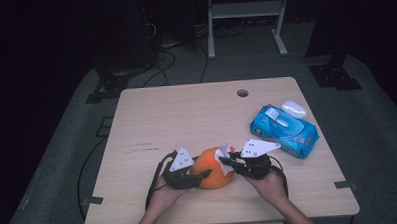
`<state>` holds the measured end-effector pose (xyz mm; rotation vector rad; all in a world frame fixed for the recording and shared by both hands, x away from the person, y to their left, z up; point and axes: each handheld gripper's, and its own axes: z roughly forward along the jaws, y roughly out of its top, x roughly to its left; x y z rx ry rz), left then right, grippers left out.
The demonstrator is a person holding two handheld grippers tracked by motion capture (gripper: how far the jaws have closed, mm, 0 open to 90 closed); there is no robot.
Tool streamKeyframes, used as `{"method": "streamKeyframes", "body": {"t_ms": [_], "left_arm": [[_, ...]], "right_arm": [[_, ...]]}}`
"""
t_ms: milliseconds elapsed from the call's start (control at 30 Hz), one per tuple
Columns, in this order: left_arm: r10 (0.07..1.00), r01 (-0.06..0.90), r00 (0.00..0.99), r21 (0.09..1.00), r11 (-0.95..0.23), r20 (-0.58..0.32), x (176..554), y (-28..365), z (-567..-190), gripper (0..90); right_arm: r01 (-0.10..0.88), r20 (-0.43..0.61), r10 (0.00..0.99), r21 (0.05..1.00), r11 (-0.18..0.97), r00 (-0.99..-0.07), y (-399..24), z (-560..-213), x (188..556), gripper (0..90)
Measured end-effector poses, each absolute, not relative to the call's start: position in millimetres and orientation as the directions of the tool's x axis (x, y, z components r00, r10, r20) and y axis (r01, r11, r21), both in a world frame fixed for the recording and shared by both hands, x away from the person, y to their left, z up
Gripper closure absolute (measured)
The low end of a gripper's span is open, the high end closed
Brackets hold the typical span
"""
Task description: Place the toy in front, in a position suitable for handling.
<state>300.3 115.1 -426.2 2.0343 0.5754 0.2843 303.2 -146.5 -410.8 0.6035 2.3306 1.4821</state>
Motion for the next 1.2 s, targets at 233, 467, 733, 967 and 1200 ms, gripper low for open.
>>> {"method": "streamKeyframes", "body": {"t_ms": [233, 467, 733, 967, 1200], "left_arm": [[0.364, 0.419, 0.886, 0.831, -0.366, -0.286, 306, 123, -425, 53.3], [0.487, 0.348, 0.858, 0.879, -0.325, -0.160, 301, 120, -420, 17.9], [0.521, 0.391, 0.838, 0.844, -0.369, -0.160, 306, 123, -433, 33.7], [0.543, 0.375, 0.830, 0.845, -0.382, -0.123, 303, 120, -434, 36.9], [0.548, 0.376, 0.829, 0.840, -0.392, -0.116, 305, 123, -439, 38.1]], "right_arm": [[0.105, -0.075, 0.424, 0.917, 0.385, -0.902, -147, -394, 277, 78.1], [0.185, -0.028, 0.493, 0.907, 0.378, -0.870, -161, -408, 299, 78.1], [0.168, -0.038, 0.473, 0.907, 0.386, -0.880, -148, -409, 297, 78.1], [0.148, -0.076, 0.471, 0.895, 0.421, -0.879, -154, -408, 292, 78.1], [0.191, -0.065, 0.535, 0.892, 0.409, -0.842, -170, -415, 296, 78.1]]}}
